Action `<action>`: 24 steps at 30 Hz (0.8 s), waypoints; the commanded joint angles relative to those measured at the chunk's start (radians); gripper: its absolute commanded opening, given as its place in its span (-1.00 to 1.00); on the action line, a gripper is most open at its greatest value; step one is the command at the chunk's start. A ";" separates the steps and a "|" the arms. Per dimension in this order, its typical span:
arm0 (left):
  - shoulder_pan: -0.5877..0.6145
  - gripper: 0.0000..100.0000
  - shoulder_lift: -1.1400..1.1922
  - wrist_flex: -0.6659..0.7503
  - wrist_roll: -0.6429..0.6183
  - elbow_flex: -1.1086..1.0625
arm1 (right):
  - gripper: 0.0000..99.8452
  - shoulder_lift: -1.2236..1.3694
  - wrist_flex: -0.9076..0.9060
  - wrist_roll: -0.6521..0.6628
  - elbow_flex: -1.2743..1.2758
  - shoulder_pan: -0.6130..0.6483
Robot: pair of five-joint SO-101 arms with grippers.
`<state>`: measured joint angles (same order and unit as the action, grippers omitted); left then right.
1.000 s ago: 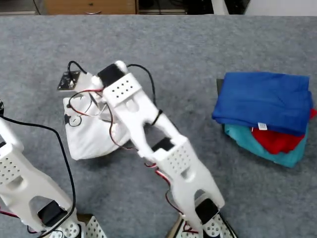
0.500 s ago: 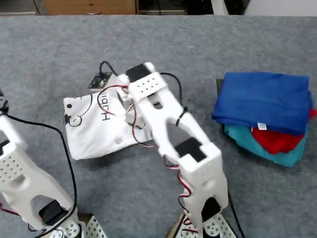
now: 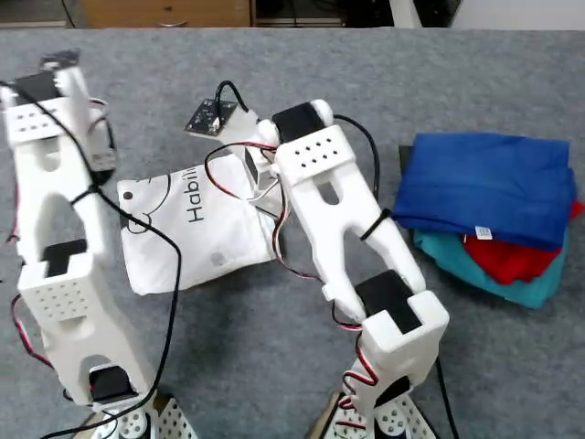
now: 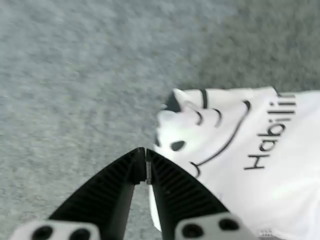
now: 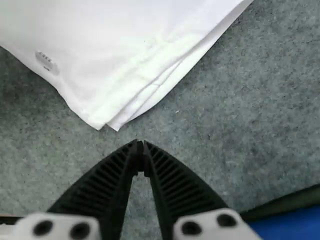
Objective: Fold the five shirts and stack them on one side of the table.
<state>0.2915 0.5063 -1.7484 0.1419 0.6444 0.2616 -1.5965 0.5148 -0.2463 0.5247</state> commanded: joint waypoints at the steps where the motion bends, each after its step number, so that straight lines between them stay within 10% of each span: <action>1: -0.083 -0.96 -0.059 0.028 -0.048 -0.072 | -0.99 -0.062 0.074 -0.015 0.022 0.053; 13: -0.068 -0.96 -0.059 0.453 -0.195 -0.474 | -0.99 -0.061 0.511 -0.140 0.398 0.071; 24: -0.054 -0.96 -0.059 0.531 -0.201 -0.525 | -0.99 -0.030 0.687 -0.132 0.605 -0.007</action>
<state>0.2209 0.4987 -1.2390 -0.0545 0.1166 0.2616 -0.9321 0.3844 0.3644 0.5708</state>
